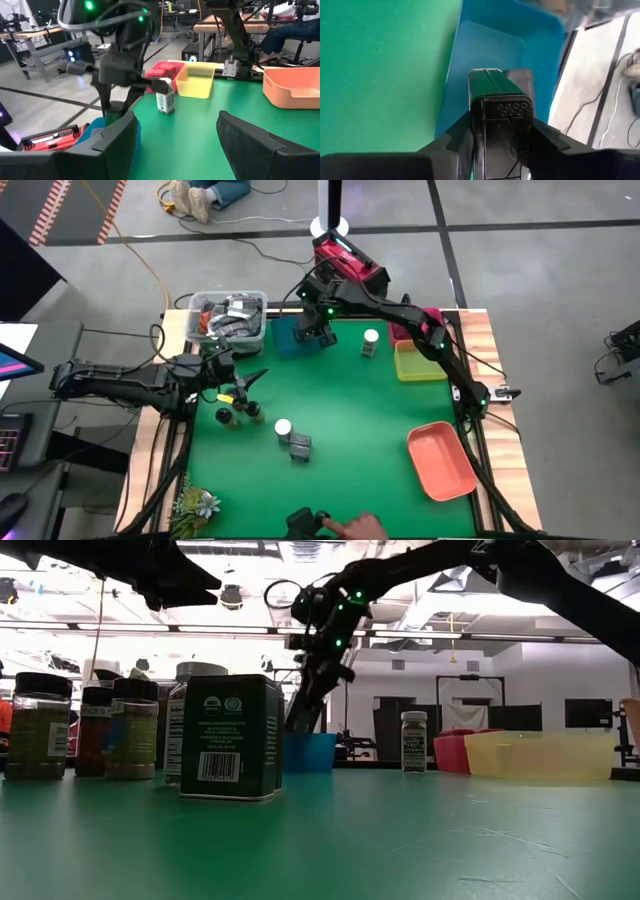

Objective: Sort spices by type
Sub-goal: Put the black seasoning from the middle into the blue bin, then put the black seasoning from the middle left into the yellow bin

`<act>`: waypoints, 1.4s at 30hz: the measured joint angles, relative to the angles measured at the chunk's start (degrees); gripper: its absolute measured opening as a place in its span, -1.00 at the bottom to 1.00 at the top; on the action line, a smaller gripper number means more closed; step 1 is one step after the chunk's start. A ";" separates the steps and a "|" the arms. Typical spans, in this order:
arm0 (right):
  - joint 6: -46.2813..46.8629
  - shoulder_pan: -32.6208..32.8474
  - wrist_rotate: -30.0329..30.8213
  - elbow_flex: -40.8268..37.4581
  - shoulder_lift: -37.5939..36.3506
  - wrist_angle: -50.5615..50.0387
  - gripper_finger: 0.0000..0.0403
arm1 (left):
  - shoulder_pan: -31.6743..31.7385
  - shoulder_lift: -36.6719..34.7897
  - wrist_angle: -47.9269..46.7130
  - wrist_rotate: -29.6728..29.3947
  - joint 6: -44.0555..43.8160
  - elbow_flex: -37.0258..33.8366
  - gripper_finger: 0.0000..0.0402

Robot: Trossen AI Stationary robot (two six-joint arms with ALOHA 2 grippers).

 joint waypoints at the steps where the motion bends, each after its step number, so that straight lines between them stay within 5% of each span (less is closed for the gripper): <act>1: -0.10 -0.02 -0.01 -0.56 0.11 0.60 -0.19 | 0.00 0.00 0.01 0.00 -0.01 0.00 0.29; 35: 7.30 0.28 0.04 -1.58 0.09 4.91 0.06 | 0.00 0.00 0.13 -0.04 0.00 0.00 0.29; 42: 12.05 1.94 3.36 4.67 -0.48 -2.22 0.06 | 0.02 0.00 -0.44 -0.09 0.02 0.00 0.29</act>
